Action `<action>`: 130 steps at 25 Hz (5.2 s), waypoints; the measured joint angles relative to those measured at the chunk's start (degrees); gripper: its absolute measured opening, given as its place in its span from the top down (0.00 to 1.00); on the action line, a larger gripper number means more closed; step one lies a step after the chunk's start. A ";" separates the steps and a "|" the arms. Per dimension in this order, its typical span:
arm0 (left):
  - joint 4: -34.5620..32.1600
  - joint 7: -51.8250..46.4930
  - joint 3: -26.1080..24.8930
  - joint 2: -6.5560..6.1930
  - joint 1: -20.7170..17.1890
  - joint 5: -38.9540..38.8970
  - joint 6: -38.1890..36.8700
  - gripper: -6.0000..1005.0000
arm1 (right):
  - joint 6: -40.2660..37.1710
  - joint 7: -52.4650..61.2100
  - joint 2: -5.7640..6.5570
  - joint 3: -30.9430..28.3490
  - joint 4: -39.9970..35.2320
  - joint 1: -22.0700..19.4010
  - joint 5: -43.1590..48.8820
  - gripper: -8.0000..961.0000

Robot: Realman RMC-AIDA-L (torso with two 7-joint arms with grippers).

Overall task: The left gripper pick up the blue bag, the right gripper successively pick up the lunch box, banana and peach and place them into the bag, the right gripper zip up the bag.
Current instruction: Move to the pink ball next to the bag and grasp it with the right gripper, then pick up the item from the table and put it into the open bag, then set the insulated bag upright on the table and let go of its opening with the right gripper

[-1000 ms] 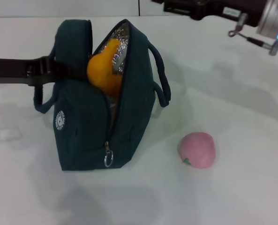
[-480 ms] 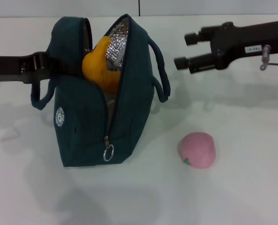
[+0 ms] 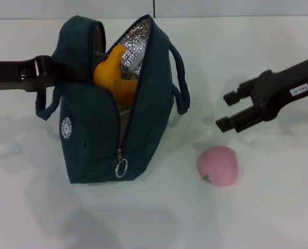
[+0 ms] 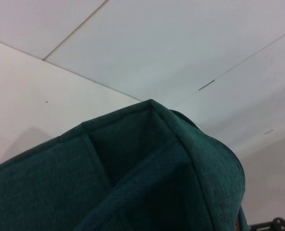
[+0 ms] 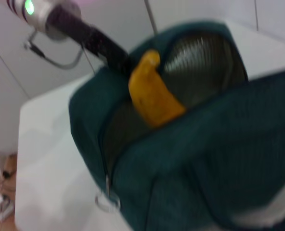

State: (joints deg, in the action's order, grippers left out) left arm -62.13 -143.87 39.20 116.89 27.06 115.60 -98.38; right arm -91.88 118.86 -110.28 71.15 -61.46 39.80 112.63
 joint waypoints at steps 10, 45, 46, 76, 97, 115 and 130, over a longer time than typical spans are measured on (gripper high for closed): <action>0.12 0.02 0.42 0.39 0.10 -0.05 -0.54 0.96 | -5.36 9.09 -4.78 0.92 -0.08 10.07 18.81 0.17; 0.17 -0.45 0.62 0.63 0.50 0.42 -0.85 0.96 | 6.21 13.54 -5.85 23.54 5.45 14.58 21.21 0.22; 0.17 -0.45 0.62 0.63 0.50 0.41 -0.85 0.96 | 6.13 13.44 -5.80 23.44 5.17 14.61 21.17 0.23; 0.24 -1.00 0.62 1.14 0.54 0.14 -1.12 0.96 | 9.45 -4.52 -5.30 -8.19 -5.93 7.16 -5.14 0.80; 1.58 -0.78 0.26 0.92 1.08 0.16 -1.02 0.96 | 28.70 -19.87 -5.82 11.01 16.95 10.34 -21.86 0.95; 1.58 -0.33 0.25 1.06 0.88 0.15 -1.02 0.96 | 27.90 -19.78 -5.21 9.99 11.48 5.67 -23.43 0.28; 3.95 1.67 0.18 1.11 0.78 0.14 -0.63 0.96 | 28.25 -22.26 -4.03 -4.09 12.05 -2.81 -14.06 0.08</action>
State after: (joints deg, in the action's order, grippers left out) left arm -58.18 -142.20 39.38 118.00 27.84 115.74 -99.01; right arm -63.63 96.60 -114.31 67.06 -49.41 36.99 98.57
